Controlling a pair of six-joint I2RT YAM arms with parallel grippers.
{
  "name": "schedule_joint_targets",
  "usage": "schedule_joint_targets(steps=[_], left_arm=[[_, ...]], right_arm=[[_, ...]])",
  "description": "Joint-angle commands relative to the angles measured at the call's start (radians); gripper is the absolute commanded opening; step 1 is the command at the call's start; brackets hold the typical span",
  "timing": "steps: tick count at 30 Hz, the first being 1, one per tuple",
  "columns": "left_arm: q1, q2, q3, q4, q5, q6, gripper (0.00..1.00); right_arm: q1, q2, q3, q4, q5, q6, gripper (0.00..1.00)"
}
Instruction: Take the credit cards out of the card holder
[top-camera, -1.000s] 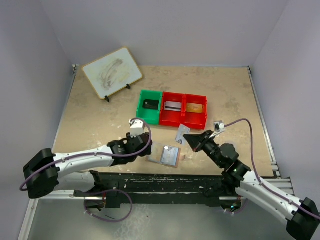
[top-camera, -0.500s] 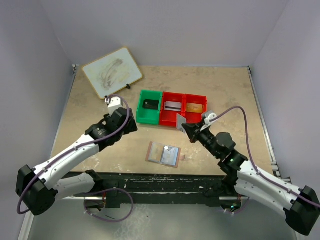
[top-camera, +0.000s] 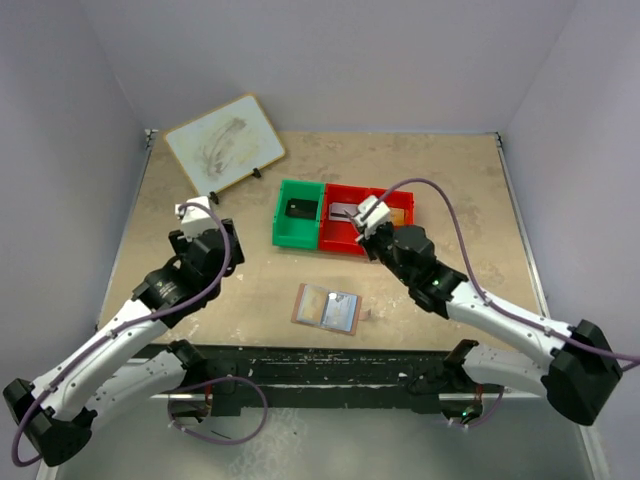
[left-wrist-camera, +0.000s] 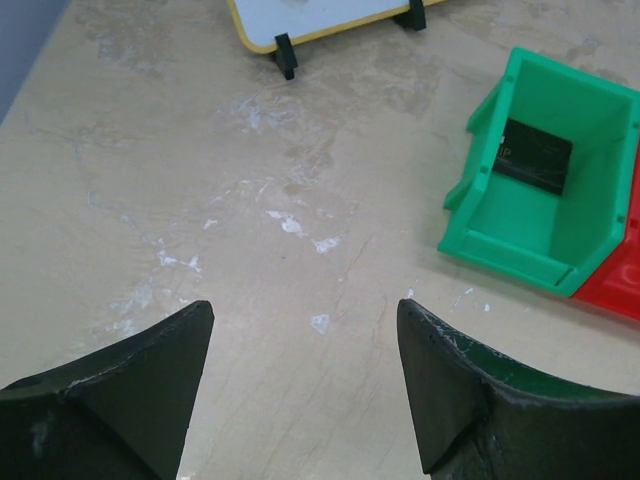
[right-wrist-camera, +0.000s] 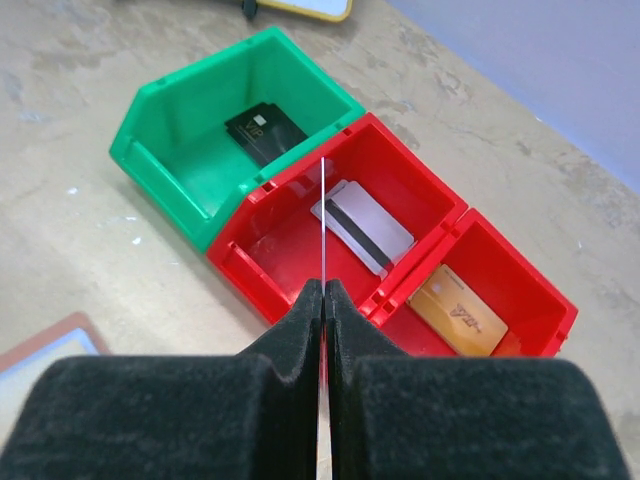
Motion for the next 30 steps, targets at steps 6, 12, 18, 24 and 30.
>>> schedule_joint_targets(steps=[6, 12, 18, 24, 30], left_arm=[[0.005, 0.123, 0.015, -0.002, -0.091, 0.024, 0.73], [0.004, 0.109, 0.016, 0.02, -0.035, 0.046, 0.74], [0.005, -0.009, -0.013, 0.045, -0.072, 0.045, 0.75], [0.005, -0.013, -0.004, 0.036, -0.069, 0.047, 0.76], [0.005, 0.008, 0.007, 0.026, -0.056, 0.054, 0.76]], right_arm=[[-0.004, 0.258, 0.183, 0.029, 0.059, -0.213, 0.0], [-0.005, 0.424, 0.304, -0.027, 0.139, -0.299, 0.0], [-0.016, 0.52, 0.366, -0.03, 0.153, -0.421, 0.0], [-0.05, 0.583, 0.457, -0.107, 0.077, -0.472, 0.0], [-0.092, 0.648, 0.511, -0.171, -0.001, -0.544, 0.0]])
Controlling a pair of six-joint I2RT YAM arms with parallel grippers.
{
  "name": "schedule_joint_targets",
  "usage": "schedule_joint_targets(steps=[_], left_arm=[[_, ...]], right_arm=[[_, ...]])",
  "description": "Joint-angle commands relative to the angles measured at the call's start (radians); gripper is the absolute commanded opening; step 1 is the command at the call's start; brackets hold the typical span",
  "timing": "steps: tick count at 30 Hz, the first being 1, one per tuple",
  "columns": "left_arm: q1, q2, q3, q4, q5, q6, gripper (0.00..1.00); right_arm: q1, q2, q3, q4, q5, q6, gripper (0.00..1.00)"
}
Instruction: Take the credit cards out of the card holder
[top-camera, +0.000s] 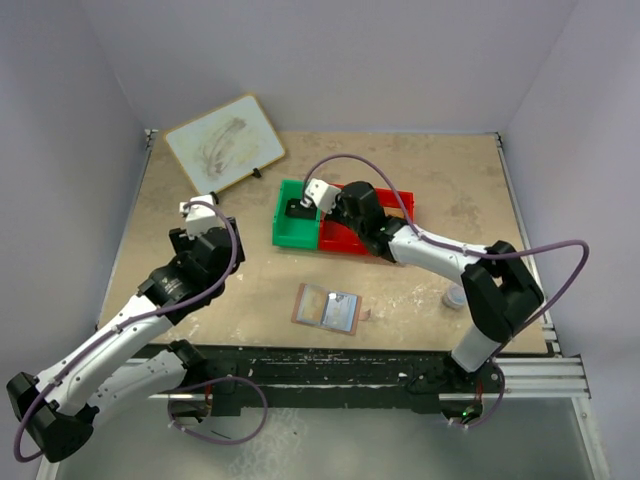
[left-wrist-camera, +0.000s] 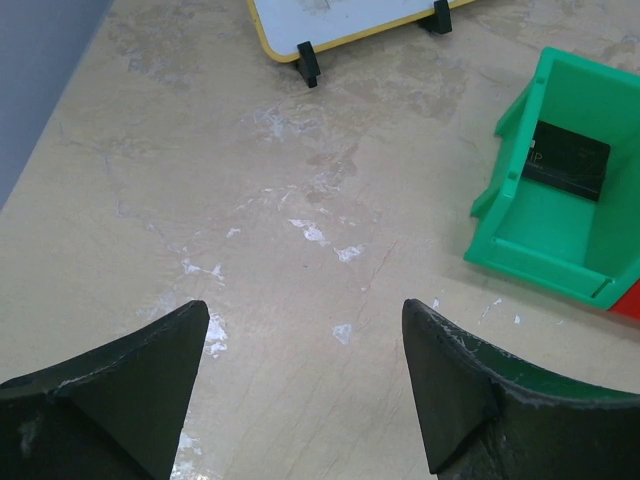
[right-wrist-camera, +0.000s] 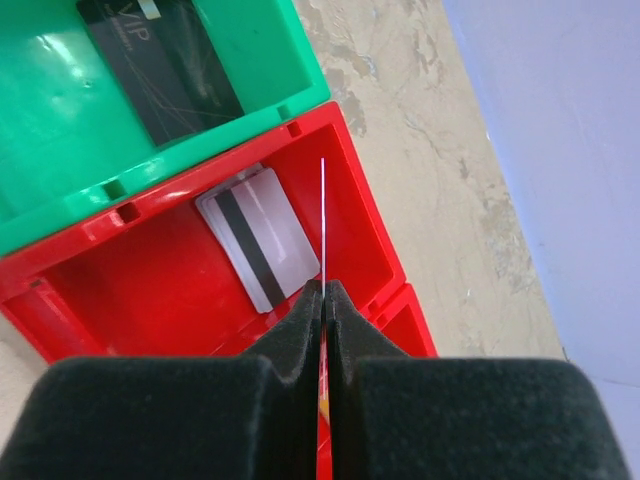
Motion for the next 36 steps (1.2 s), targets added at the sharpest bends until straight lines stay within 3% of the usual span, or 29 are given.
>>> schedule_joint_targets(steps=[1, 15, 36], left_arm=[[0.004, 0.005, 0.029, 0.012, -0.002, 0.025, 0.76], [0.005, 0.013, 0.032, 0.004, 0.003, 0.03, 0.77], [0.005, 0.018, 0.041, -0.013, 0.006, 0.028, 0.77]], right_arm=[[-0.028, 0.057, 0.098, -0.077, -0.043, -0.067, 0.0], [-0.049, 0.16, 0.18, -0.166, -0.04, -0.166, 0.0], [-0.059, 0.332, 0.282, -0.101, 0.038, -0.267, 0.01]])
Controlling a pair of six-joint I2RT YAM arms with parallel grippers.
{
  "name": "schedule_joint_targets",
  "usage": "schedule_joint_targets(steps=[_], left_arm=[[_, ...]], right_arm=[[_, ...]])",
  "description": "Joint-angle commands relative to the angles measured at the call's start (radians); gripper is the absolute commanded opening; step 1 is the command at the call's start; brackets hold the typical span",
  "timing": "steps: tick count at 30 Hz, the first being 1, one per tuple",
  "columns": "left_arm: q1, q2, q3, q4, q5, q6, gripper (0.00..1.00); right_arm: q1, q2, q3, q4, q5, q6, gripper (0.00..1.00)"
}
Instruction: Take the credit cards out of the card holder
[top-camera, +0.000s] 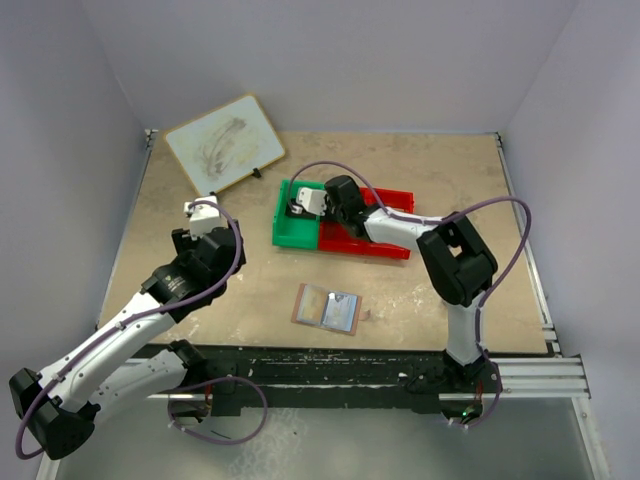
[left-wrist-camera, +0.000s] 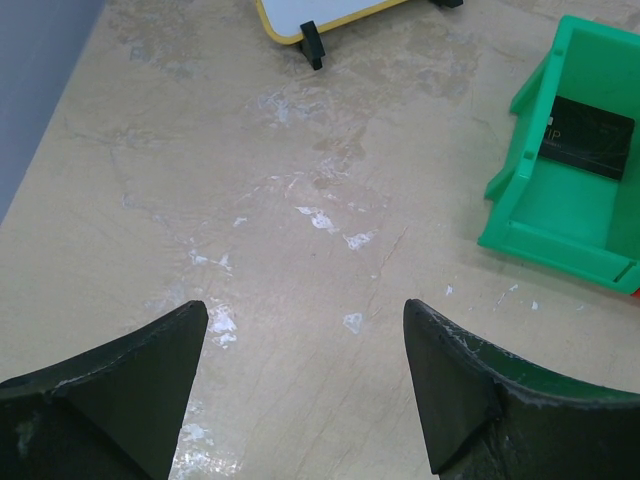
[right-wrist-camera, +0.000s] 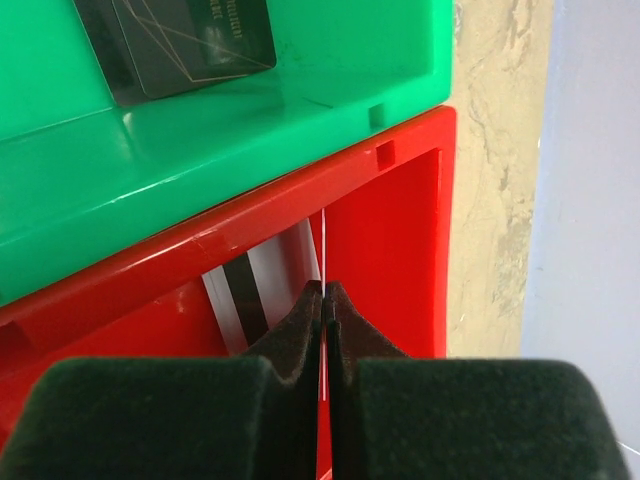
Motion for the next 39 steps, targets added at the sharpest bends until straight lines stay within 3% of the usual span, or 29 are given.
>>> schedule_joint_targets(steps=[1, 17, 19, 25, 27, 39], left_arm=[[0.004, -0.006, 0.041, 0.013, -0.001, 0.015, 0.77], [0.004, 0.012, 0.041, 0.01, 0.004, 0.018, 0.77], [0.004, 0.016, 0.042, 0.008, 0.004, 0.018, 0.77], [0.005, 0.023, 0.042, 0.007, 0.003, 0.019, 0.77], [0.003, 0.026, 0.042, 0.006, 0.002, 0.02, 0.77], [0.004, 0.045, 0.043, 0.007, 0.022, 0.024, 0.77]], right_arm=[[-0.005, 0.009, 0.044, 0.032, 0.032, -0.027, 0.02], [-0.004, 0.018, 0.033, -0.032, -0.019, -0.02, 0.16], [-0.004, 0.009, 0.025, -0.035, -0.032, -0.018, 0.22], [-0.004, 0.011, 0.043, -0.106, -0.063, -0.001, 0.25], [-0.005, 0.017, 0.047, -0.108, -0.058, 0.011, 0.32], [-0.009, -0.035, 0.034, -0.046, -0.059, 0.059, 0.34]])
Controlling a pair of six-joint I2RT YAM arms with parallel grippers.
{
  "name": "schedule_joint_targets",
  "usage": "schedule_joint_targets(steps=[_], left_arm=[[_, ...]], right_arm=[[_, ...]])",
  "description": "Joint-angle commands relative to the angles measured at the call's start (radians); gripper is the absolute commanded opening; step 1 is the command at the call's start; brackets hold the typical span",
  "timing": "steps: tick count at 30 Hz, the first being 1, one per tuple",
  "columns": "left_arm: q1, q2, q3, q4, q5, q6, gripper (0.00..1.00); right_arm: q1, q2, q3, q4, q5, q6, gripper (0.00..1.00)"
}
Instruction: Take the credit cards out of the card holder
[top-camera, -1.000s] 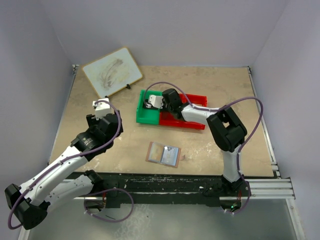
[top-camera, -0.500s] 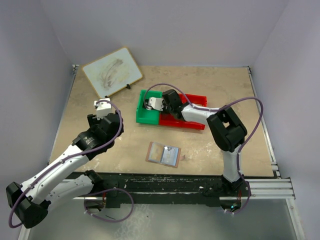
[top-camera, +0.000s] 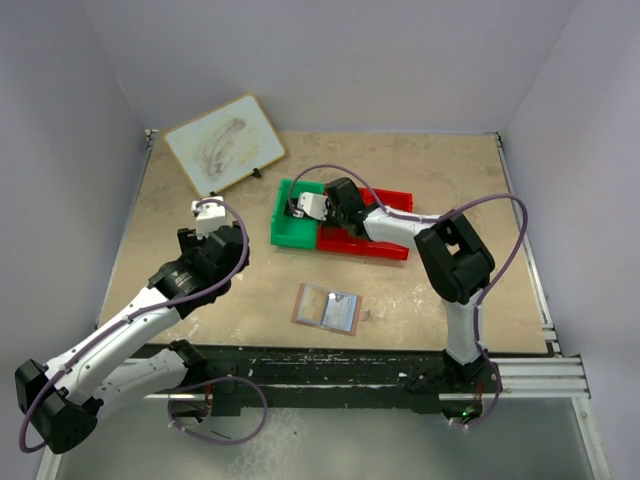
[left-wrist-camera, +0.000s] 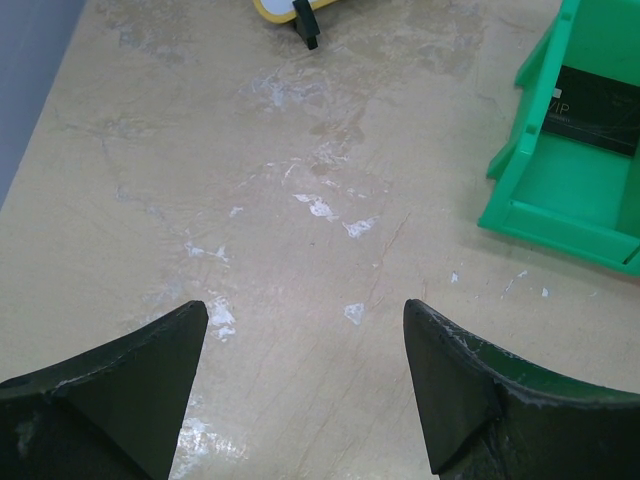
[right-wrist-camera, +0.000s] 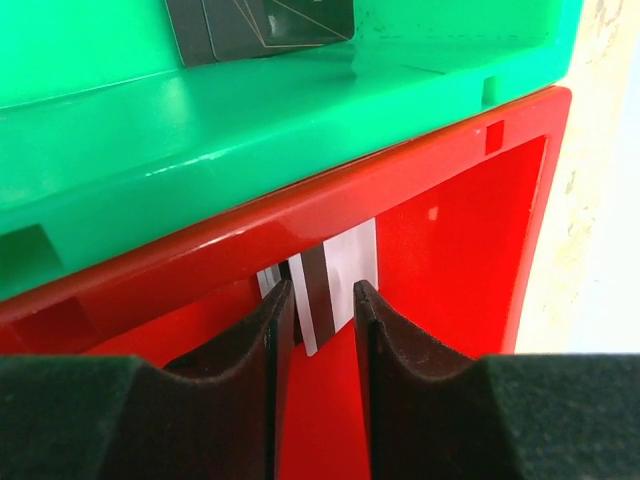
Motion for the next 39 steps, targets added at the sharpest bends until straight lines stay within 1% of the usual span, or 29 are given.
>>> schedule_joint_targets(steps=[1, 5, 10, 11, 12, 14, 16, 19, 21, 23, 24, 25, 26, 27, 29, 30, 32, 36, 39], left_arm=[[0.004, 0.002, 0.043, 0.01, 0.004, 0.023, 0.77], [0.004, 0.005, 0.042, 0.012, 0.009, 0.024, 0.77], [0.003, 0.015, 0.044, 0.013, 0.018, 0.027, 0.77], [0.004, 0.017, 0.044, 0.012, 0.018, 0.028, 0.77], [0.004, 0.02, 0.045, 0.012, 0.018, 0.029, 0.77], [0.004, 0.023, 0.047, 0.009, 0.017, 0.029, 0.77], [0.004, 0.024, 0.047, 0.009, 0.017, 0.028, 0.77], [0.004, 0.022, 0.045, 0.012, 0.022, 0.031, 0.77], [0.004, 0.024, 0.045, 0.017, 0.034, 0.036, 0.77], [0.003, 0.028, 0.047, 0.019, 0.056, 0.042, 0.77], [0.003, 0.028, 0.047, 0.021, 0.069, 0.043, 0.77], [0.003, 0.025, 0.049, 0.024, 0.087, 0.046, 0.77], [0.004, 0.02, 0.047, 0.03, 0.104, 0.051, 0.77], [0.004, 0.015, 0.046, 0.035, 0.12, 0.05, 0.77], [0.004, -0.001, 0.041, 0.049, 0.161, 0.041, 0.77], [0.004, -0.01, 0.035, 0.06, 0.19, 0.033, 0.77], [0.003, -0.023, 0.014, 0.103, 0.258, 0.012, 0.77], [0.003, 0.012, -0.038, 0.26, 0.466, -0.065, 0.77], [-0.002, 0.104, -0.071, 0.429, 0.608, -0.132, 0.77]], right_arm=[[-0.006, -0.091, 0.009, 0.074, -0.011, 0.044, 0.34], [-0.005, -0.151, -0.034, 0.125, -0.038, 0.053, 0.35], [-0.005, -0.233, -0.078, 0.164, -0.053, 0.116, 0.35], [-0.006, -0.255, -0.09, 0.179, -0.026, 0.129, 0.35], [-0.005, -0.277, -0.1, 0.192, -0.011, 0.15, 0.35], [-0.005, -0.358, -0.131, 0.196, -0.079, 0.246, 0.35], [-0.005, -0.459, -0.203, 0.257, -0.116, 0.399, 0.36], [-0.004, -0.627, -0.371, 0.349, -0.227, 0.638, 0.4], [-0.005, -0.723, -0.492, 0.426, -0.32, 0.858, 0.44], [-0.005, -0.788, -0.575, 0.43, -0.365, 1.103, 0.52], [-0.005, -0.81, -0.604, 0.414, -0.38, 1.219, 0.52], [-0.005, -0.825, -0.628, 0.374, -0.394, 1.287, 0.52], [-0.005, -0.842, -0.66, 0.381, -0.403, 1.352, 0.5], [-0.003, -0.856, -0.706, 0.421, -0.43, 1.417, 0.5], [-0.001, -0.887, -0.807, 0.529, -0.546, 1.523, 0.5], [0.009, -0.902, -0.854, 0.563, -0.567, 1.561, 0.5], [0.043, -0.928, -0.911, 0.566, -0.554, 1.608, 0.48], [0.225, -0.946, -0.895, 0.423, -0.365, 1.644, 0.5], [0.346, -0.928, -0.89, 0.355, -0.213, 1.749, 0.5]])
